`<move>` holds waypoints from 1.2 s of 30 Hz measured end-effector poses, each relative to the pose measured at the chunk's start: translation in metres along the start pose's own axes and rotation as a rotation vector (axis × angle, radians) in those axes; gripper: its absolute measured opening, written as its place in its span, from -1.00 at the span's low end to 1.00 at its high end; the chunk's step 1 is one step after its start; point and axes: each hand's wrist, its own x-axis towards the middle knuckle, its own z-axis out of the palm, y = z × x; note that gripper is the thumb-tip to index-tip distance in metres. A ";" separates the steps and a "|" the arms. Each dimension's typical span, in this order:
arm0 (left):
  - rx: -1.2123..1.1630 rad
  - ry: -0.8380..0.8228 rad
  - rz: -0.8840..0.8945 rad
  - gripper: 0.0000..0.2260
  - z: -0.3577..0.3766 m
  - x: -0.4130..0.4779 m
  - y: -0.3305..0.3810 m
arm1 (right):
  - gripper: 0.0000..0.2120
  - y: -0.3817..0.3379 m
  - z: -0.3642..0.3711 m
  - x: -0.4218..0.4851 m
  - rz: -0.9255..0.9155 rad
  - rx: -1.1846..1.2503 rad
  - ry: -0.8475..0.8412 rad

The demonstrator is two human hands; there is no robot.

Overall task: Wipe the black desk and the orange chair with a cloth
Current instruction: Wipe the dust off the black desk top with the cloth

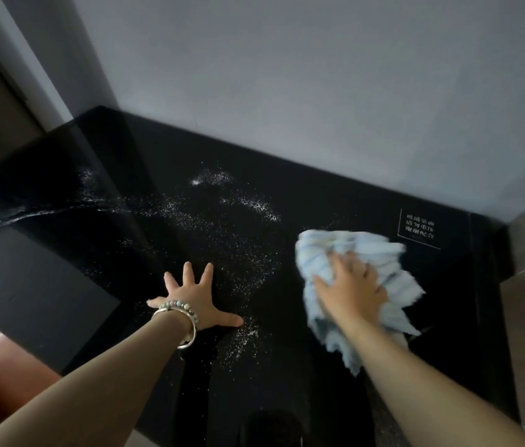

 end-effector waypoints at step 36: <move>-0.056 -0.008 -0.032 0.18 -0.003 0.000 0.006 | -0.50 0.033 -0.024 0.056 -0.412 -0.001 0.090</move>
